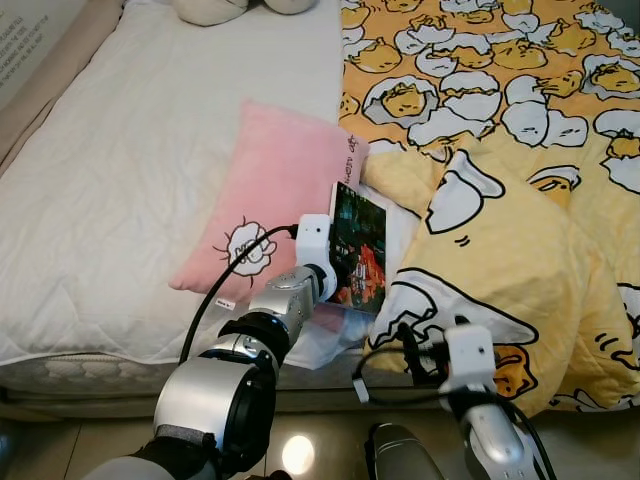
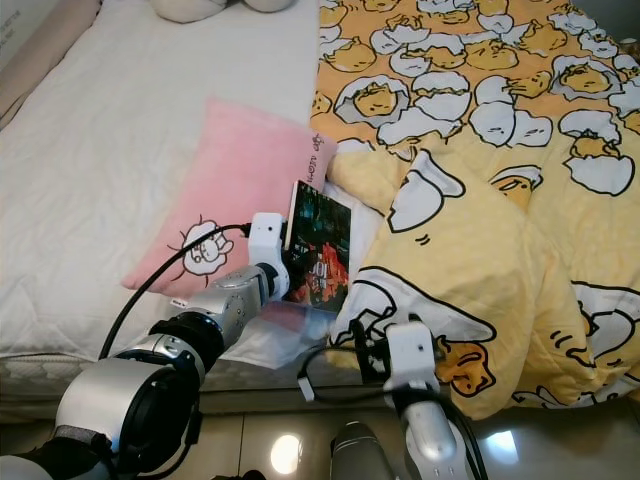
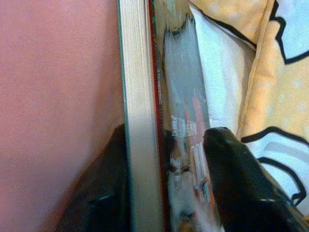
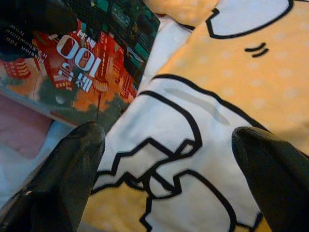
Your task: Clean up the room
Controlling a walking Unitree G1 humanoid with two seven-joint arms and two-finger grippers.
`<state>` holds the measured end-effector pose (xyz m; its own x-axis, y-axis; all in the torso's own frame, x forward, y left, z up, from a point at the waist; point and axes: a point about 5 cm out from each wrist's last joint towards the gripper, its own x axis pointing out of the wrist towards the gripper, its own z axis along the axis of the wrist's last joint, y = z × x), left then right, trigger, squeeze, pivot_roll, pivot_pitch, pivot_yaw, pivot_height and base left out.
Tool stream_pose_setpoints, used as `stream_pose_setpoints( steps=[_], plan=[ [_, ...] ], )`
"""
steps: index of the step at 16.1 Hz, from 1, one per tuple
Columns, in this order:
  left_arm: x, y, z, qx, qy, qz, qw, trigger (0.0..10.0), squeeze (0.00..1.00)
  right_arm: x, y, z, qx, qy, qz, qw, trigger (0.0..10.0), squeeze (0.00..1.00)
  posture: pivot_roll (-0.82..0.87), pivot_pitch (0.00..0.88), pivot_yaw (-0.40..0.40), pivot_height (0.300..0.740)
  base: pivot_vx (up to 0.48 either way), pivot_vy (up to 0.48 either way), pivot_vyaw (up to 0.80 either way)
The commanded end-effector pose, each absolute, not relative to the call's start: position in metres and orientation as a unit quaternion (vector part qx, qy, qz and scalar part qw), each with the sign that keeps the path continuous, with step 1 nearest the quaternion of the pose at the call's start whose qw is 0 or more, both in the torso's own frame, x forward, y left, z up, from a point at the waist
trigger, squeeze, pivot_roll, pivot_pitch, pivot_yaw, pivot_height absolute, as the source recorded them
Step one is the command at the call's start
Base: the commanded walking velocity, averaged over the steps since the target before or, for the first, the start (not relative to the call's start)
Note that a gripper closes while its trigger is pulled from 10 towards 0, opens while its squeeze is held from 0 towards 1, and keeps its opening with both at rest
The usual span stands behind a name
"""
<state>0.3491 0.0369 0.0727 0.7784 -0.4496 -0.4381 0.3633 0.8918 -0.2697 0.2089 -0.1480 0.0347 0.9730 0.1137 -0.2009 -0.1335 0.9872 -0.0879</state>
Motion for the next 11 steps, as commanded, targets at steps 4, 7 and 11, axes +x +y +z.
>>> stream_pose_setpoints(
  steps=[4,7,11],
  plan=[
    [0.334,0.018,0.061,-0.043,0.274,-0.262,0.924,0.0,0.0,0.216,-0.145,0.032,-0.049,0.106,0.075,0.99,10.0,0.0,-0.35,0.089,0.087,0.74,0.0,0.0,0.0],
    [0.342,0.018,0.073,-0.026,0.235,-0.28,0.931,0.0,0.0,0.222,-0.147,0.03,-0.05,0.108,0.076,0.99,10.0,0.0,-0.35,0.055,0.096,0.74,0.0,0.0,0.0],
    [0.35,0.025,0.082,-0.06,0.225,-0.262,0.937,0.0,0.0,0.233,-0.142,0.033,-0.035,0.097,0.071,0.992,10.0,0.0,-0.32,0.024,0.094,0.74,0.0,0.0,0.0]
  ],
)
